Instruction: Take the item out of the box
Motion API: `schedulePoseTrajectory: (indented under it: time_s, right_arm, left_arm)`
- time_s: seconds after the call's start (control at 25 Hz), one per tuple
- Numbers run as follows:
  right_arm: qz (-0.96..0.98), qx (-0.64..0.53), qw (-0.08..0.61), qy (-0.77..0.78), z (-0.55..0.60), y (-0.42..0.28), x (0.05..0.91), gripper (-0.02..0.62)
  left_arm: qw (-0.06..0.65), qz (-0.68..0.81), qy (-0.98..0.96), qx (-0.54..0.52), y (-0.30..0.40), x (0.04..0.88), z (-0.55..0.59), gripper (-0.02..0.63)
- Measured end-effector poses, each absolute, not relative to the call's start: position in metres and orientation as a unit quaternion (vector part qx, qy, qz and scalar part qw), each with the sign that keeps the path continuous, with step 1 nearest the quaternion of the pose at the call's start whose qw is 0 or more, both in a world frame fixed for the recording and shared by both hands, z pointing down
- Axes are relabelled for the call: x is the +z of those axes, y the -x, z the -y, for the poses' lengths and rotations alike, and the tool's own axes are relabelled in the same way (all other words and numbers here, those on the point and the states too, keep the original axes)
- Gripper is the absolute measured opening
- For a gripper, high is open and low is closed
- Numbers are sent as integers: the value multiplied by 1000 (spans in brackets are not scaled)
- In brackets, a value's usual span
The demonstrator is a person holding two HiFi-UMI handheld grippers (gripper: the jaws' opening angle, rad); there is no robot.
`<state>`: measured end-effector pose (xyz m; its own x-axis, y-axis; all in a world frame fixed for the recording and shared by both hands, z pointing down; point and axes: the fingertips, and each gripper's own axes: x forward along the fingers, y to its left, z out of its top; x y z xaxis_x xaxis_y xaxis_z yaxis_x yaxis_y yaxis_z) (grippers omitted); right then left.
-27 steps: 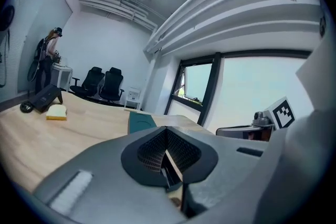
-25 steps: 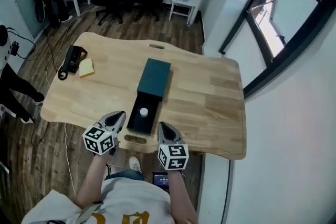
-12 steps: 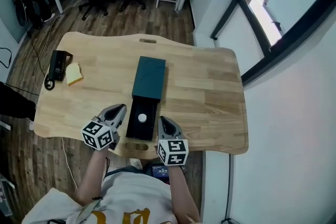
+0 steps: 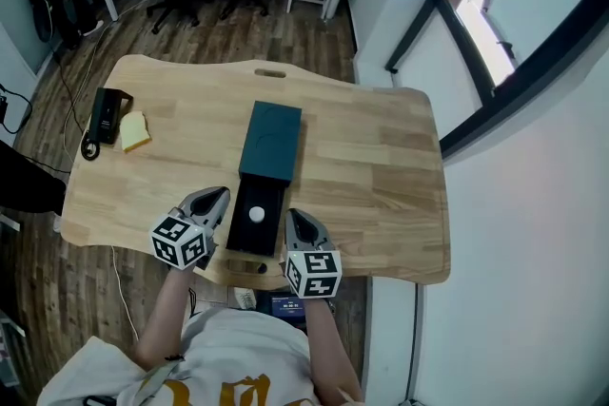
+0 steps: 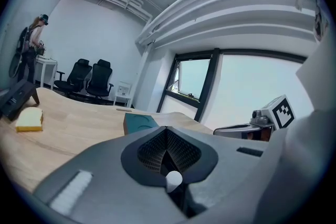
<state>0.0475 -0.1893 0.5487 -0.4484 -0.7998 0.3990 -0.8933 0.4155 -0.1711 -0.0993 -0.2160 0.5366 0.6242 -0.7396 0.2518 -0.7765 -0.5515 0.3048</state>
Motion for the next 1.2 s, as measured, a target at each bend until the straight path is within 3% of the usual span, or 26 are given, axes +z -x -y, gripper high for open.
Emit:
schedulePoseTrajectory:
  time_s: [0.6, 0.92, 1.2]
  right_arm:
    - [826, 207, 130, -507, 189, -64, 574, 5]
    - [823, 220, 151, -502, 185, -66, 598, 5]
    - [821, 242, 158, -493, 180, -66, 620, 5]
  left_arm:
    - [208, 417, -881, 80, 78, 562, 213, 2]
    - [198, 377, -892, 151, 55, 600, 196, 6]
    - [198, 347, -895, 200, 38, 630, 187, 110]
